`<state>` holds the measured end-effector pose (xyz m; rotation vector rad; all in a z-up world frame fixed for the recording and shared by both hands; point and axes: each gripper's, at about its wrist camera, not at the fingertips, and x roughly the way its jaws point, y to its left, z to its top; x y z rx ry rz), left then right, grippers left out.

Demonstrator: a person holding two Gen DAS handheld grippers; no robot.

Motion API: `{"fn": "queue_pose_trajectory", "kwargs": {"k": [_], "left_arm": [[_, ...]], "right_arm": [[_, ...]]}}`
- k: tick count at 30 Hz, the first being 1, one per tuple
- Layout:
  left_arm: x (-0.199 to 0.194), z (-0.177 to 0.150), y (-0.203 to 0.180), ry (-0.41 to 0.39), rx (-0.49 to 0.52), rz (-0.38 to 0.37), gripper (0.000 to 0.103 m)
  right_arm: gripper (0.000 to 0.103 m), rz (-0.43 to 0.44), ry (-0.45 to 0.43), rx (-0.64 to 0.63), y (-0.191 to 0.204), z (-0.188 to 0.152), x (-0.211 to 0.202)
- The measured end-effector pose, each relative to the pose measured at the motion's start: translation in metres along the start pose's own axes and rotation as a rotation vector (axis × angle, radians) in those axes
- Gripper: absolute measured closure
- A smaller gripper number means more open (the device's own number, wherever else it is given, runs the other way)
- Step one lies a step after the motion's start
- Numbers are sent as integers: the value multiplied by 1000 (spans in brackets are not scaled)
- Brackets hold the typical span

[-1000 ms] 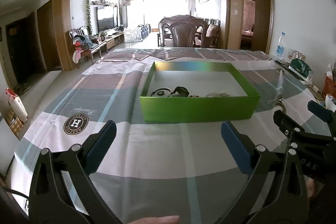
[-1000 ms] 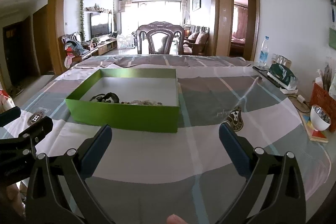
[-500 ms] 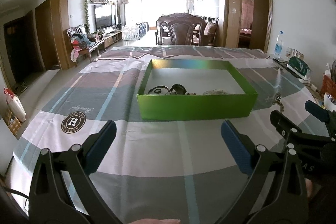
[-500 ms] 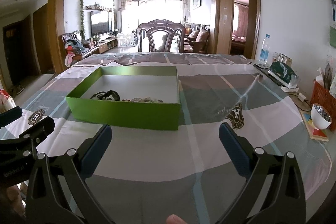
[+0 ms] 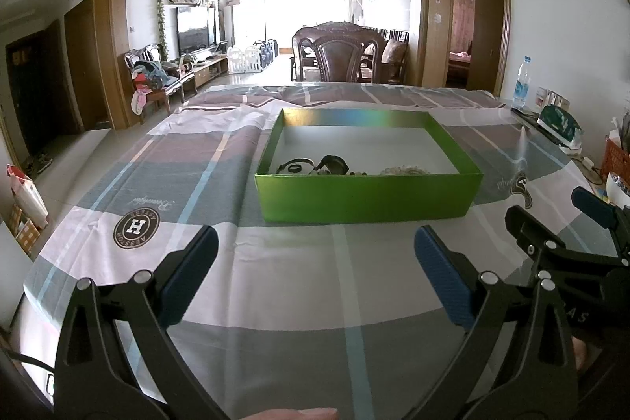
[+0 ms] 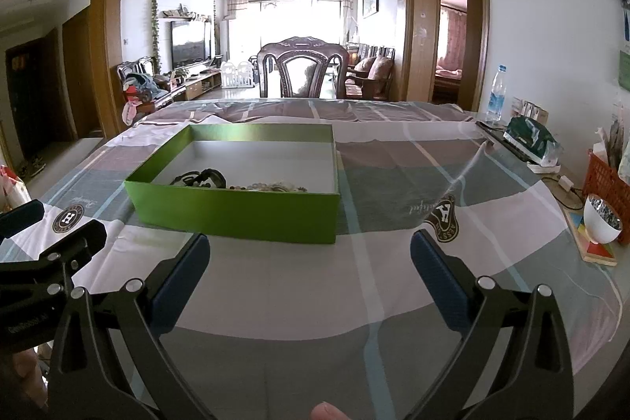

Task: Organize jewelry

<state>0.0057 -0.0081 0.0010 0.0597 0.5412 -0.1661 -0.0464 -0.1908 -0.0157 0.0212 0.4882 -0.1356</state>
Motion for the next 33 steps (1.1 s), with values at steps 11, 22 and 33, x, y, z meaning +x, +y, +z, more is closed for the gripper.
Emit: {"fn": "queue_pose_trajectory", "kwargs": {"k": [11,22,33], "left_arm": [[0,0,0,1,0,0,4],[0,-1,-1,4,1,0,4],[0,0,-1,5,1,-1,4]], "right_arm": [[3,0,-1,1,0,0,0],[3,0,0,0,0,0,0],[3,0,0,0,0,0,0]]}}
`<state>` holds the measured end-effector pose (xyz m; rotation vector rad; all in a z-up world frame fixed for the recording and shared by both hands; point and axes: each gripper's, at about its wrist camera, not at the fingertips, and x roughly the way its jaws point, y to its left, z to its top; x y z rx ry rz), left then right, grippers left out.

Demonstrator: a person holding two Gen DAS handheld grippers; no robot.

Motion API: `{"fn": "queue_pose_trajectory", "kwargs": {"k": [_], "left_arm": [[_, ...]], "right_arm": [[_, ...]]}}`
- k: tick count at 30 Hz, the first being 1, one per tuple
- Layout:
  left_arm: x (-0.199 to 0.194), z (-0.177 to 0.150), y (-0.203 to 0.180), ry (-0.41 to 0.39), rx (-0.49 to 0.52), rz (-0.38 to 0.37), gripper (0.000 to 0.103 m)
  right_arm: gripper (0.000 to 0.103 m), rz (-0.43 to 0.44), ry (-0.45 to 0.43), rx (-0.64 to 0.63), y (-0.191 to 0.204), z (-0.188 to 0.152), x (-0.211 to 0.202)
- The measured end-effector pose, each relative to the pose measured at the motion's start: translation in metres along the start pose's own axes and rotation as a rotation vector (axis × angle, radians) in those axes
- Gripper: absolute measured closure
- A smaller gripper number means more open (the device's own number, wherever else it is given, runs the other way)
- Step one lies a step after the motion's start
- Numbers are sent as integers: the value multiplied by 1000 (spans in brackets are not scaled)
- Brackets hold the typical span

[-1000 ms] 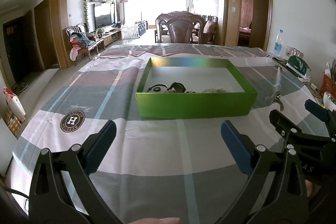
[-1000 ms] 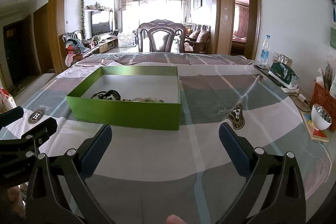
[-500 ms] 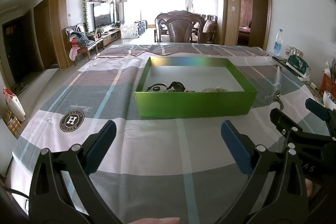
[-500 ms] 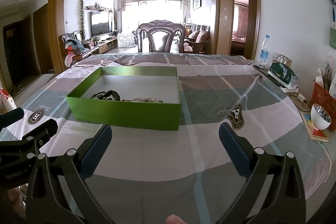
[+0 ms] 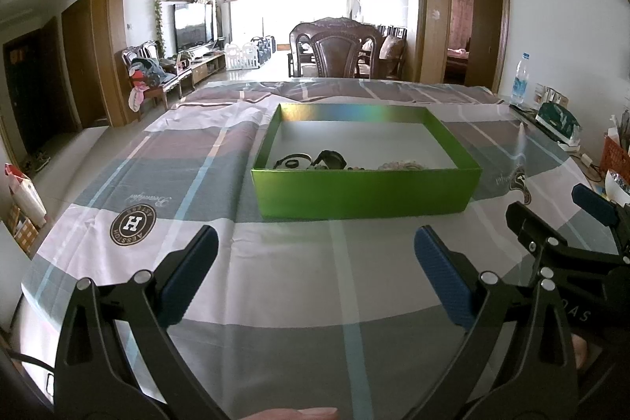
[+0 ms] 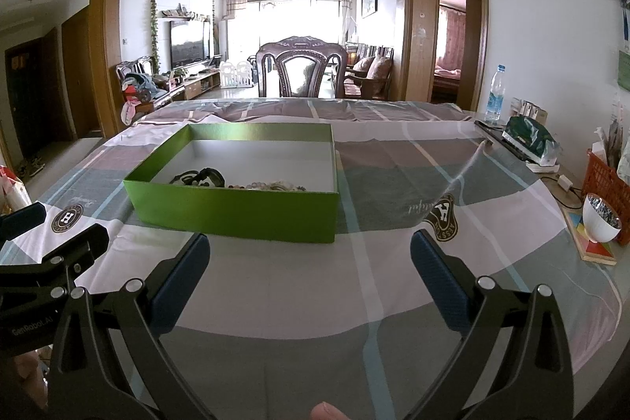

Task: Organize jewelry

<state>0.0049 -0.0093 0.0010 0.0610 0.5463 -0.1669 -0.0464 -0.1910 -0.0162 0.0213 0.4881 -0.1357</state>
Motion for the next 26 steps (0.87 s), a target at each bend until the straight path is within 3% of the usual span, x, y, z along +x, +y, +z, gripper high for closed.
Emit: {"fn": "queue_pose_trajectory", "kwargs": {"k": [26], "left_arm": [[-7,-19,-1,37,-11,-10,4]], "right_arm": [[3,3,24,0,0,-5,7]]}}
